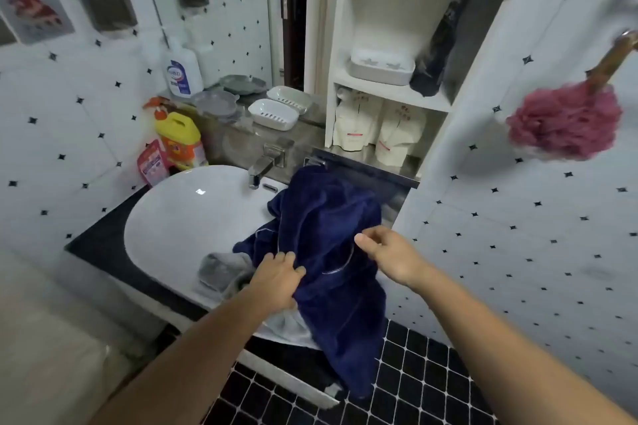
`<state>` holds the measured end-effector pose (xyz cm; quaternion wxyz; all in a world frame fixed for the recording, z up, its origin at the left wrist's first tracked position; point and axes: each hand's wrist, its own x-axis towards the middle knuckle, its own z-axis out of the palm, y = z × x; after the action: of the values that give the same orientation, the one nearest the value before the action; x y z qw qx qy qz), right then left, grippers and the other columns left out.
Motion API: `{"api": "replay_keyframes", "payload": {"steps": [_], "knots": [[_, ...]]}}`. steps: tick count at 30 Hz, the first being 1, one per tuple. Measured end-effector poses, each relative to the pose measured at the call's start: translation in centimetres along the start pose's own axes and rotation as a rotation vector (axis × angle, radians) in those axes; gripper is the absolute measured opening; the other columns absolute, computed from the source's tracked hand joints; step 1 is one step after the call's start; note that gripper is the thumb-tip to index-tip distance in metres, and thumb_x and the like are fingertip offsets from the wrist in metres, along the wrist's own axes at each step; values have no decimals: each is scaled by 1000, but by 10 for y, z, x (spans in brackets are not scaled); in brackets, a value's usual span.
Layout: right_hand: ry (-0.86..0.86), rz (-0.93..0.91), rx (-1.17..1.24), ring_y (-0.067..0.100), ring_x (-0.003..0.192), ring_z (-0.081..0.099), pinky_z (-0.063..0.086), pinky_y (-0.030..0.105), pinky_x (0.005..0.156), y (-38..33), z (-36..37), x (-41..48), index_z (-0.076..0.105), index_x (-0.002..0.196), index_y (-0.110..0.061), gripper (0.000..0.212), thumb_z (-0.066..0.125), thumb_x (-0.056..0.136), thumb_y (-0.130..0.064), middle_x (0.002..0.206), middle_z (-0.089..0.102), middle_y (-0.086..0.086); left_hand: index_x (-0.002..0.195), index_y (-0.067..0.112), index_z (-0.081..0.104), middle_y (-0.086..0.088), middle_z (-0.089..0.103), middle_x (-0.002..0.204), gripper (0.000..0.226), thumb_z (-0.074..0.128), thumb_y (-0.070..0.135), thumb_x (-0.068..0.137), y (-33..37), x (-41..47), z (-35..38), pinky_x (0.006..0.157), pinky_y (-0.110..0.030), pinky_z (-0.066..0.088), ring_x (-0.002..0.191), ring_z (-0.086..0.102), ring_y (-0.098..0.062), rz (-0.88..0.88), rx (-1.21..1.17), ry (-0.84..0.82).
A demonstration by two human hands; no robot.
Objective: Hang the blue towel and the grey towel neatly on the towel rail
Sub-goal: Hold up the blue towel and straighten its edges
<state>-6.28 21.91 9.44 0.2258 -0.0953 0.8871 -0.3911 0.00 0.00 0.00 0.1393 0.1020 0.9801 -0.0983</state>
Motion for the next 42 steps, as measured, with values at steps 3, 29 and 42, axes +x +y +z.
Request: {"api": "replay_keyframes", "payload": {"steps": [3,29,42], "knots": [[5,30,18,15,100,56,44,29,93,1,-2,14,56,124,-12,43,53,95,-44,110,60,-2,131,19,51,-12,47,126,50,61,41,87,-7,12,5,97,-43,35,113,47,-31,-4,89,-33],[358,-349,495,16,74,58,49,38,71,-52,-91,7,62,91,-12,4,60,89,-8,83,65,13,93,22,64,1,69,89,19,53,36,97,43,52,-241,83,-29,50,83,63,-12,75,-1823,602],[630,-598,981,23,78,63,51,31,70,-87,-230,-86,61,105,-6,17,53,91,-1,85,68,8,110,13,67,-4,75,105,59,87,30,58,59,67,-216,92,-43,54,97,71,-20,190,-1451,410]]}}
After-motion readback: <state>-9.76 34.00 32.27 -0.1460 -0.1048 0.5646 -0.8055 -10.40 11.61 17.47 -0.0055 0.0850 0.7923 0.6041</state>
